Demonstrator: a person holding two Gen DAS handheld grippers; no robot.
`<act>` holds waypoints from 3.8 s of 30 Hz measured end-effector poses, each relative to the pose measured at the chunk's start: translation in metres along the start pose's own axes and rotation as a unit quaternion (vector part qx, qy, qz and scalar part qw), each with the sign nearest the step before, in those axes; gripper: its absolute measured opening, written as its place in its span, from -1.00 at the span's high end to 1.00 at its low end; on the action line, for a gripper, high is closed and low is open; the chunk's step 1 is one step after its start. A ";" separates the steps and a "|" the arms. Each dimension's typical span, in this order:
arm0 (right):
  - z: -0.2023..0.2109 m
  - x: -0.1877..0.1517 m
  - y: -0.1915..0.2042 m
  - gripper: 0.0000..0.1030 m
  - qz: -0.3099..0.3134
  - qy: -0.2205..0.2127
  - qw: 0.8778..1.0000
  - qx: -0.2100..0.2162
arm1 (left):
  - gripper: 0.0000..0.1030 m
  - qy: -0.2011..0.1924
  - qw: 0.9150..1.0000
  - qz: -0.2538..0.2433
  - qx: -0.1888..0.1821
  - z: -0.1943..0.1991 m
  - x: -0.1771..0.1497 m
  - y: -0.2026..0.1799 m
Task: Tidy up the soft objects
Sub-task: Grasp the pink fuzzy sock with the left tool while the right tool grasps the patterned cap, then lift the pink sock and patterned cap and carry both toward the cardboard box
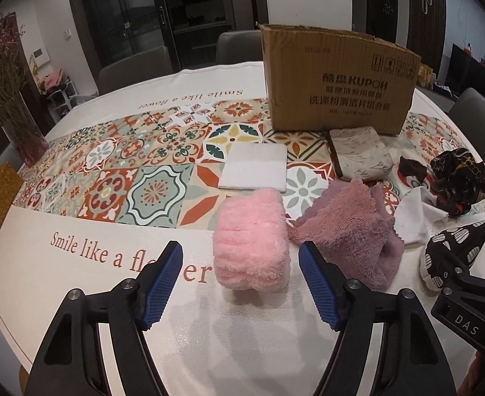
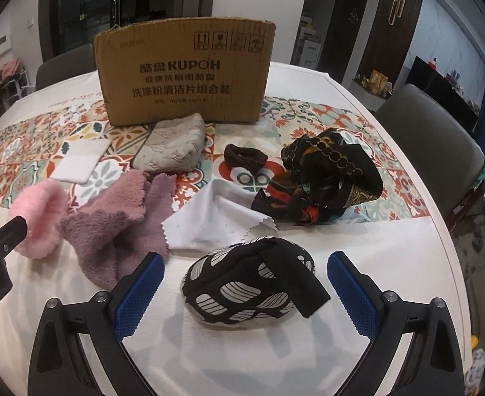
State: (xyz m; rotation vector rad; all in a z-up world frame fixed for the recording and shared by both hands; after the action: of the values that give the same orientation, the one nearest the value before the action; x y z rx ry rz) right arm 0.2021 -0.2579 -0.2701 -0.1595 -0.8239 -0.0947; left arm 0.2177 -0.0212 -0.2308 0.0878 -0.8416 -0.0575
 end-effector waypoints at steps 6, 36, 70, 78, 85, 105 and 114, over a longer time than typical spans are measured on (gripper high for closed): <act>-0.011 -0.005 0.002 -0.76 0.009 0.014 1.000 -0.001 | -0.28 0.018 1.000 0.000 0.001 -0.020 -0.007 -0.002; 0.048 0.016 -0.017 0.04 0.024 -0.029 0.998 0.047 | 0.45 -0.029 0.999 -0.008 -0.026 0.041 0.010 -0.025; 0.124 0.124 -0.018 0.04 -0.007 -0.189 0.978 0.086 | 0.46 -0.186 0.980 0.005 -0.066 0.127 0.123 -0.027; 0.115 0.157 -0.015 0.04 -0.020 -0.212 0.973 0.086 | 0.46 -0.212 0.974 0.002 -0.073 0.118 0.155 -0.025; 0.105 0.188 -0.013 0.04 -0.013 -0.238 0.968 0.079 | 0.45 -0.233 0.969 0.001 -0.077 0.105 0.182 -0.025; 0.035 0.252 -0.021 0.03 -0.004 -0.234 0.968 0.096 | 0.45 -0.250 0.965 -0.007 -0.084 0.045 0.253 -0.041; -0.020 0.272 -0.017 0.02 0.000 -0.180 0.977 0.119 | 0.45 -0.222 0.971 -0.022 -0.083 -0.002 0.274 -0.055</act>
State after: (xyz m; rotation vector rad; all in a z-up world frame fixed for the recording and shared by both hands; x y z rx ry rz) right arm 0.3977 -0.2837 -0.0818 0.0523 -1.1881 0.0359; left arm 0.4005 -0.0991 -0.0341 -0.0669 -1.2792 -0.1936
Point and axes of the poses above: each gripper's, at about its wrist camera, not at the fingertips, and z roughly against the way its jaws point, y to its left, x to its top, the point moved 6 cm from there along -z, roughly the way its jaws point, and after that the axes turned 9 degrees about -y, right-handed, at the moved point
